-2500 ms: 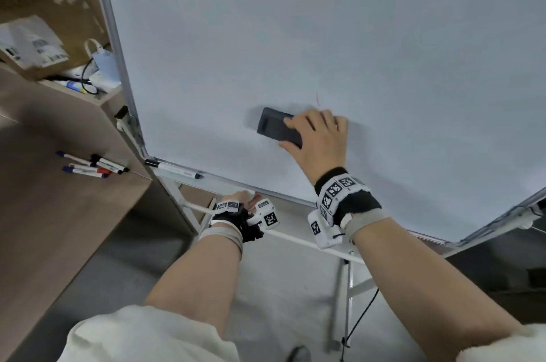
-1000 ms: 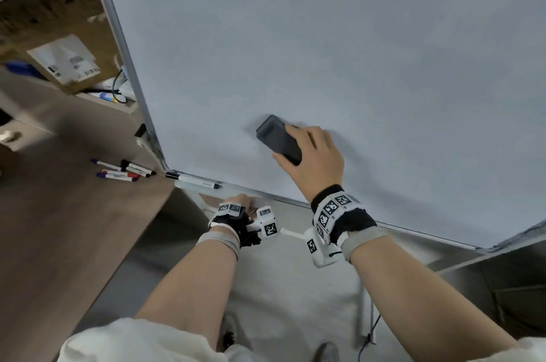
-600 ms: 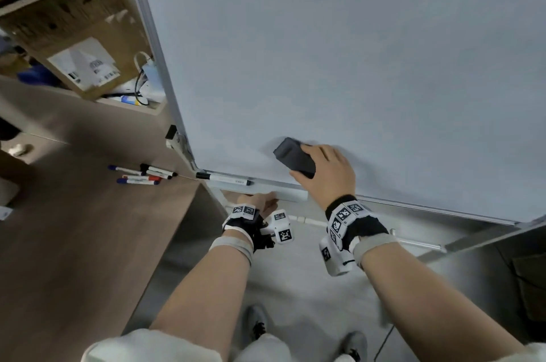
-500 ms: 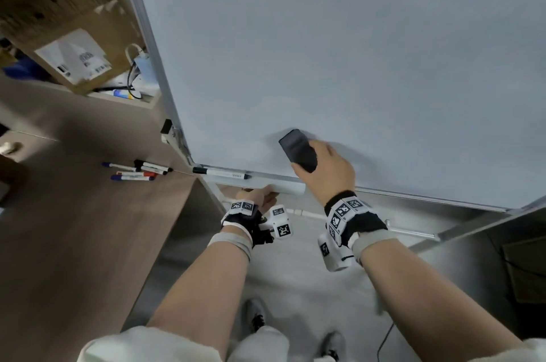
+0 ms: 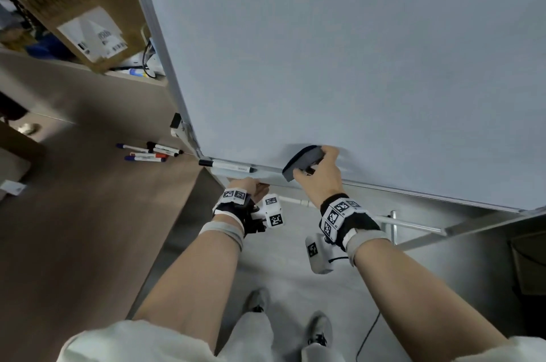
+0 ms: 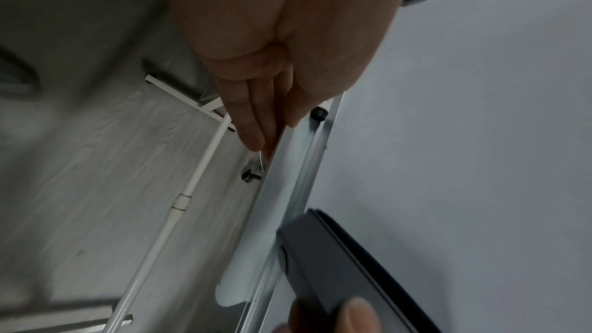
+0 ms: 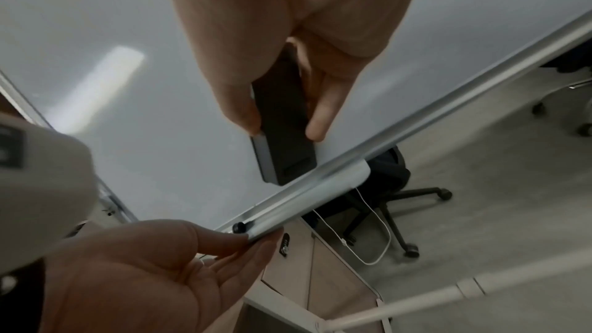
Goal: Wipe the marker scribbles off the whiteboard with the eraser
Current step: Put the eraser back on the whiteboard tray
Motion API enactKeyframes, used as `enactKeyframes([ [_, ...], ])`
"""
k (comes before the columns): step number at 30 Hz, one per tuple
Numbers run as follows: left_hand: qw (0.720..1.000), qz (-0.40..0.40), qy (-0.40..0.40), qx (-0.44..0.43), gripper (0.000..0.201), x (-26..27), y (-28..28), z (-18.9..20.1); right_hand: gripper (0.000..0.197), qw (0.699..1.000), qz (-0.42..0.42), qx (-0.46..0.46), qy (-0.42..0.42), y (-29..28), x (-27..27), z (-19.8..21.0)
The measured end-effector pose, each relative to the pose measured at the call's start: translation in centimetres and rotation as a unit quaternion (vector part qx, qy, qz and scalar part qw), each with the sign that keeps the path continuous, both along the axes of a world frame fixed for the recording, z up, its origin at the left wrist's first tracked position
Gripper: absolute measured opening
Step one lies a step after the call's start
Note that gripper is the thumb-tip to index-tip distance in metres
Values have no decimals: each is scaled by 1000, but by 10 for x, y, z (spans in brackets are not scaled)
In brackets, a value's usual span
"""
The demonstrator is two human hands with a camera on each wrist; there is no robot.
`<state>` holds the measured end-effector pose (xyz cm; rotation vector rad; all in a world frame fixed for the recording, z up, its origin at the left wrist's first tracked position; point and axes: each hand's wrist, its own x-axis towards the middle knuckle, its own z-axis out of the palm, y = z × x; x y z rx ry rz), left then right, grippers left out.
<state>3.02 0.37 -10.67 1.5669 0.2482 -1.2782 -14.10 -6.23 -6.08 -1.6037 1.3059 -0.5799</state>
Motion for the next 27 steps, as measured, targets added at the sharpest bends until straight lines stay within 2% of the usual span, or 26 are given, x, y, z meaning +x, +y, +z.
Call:
enactKeyframes([
  [2, 999, 15, 39, -18, 19, 0, 3, 5, 64, 1000, -1, 25, -12, 6, 6, -12],
  [5, 998, -4, 33, -47, 19, 2, 3, 5, 58, 997, -48, 52, -30, 13, 16, -30],
  [7, 998, 1, 35, -50, 21, 6, 4, 4, 61, 997, -63, 26, 38, 13, 19, -41],
  [10, 997, 13, 39, -62, 19, 13, 3, 0, 64, 983, -38, -10, 180, 14, 18, -50],
  [12, 997, 5, 42, -70, 15, 15, 4, -2, 59, 979, -43, -16, 198, 14, 19, -55],
  [15, 995, 8, 56, -76, 12, 19, 8, -3, 62, 980, -48, -11, 194, 17, 25, -60],
  [21, 989, 42, 115, -86, 33, 25, 20, -2, 65, 976, -50, -1, 212, 22, 33, -55],
  [25, 988, 34, 121, -94, 28, 16, 27, 6, 65, 977, -86, 0, 193, 21, 23, -34],
  [27, 990, 27, 111, -89, 22, 10, 28, 8, 55, 981, -138, -23, 136, 17, 18, -10],
])
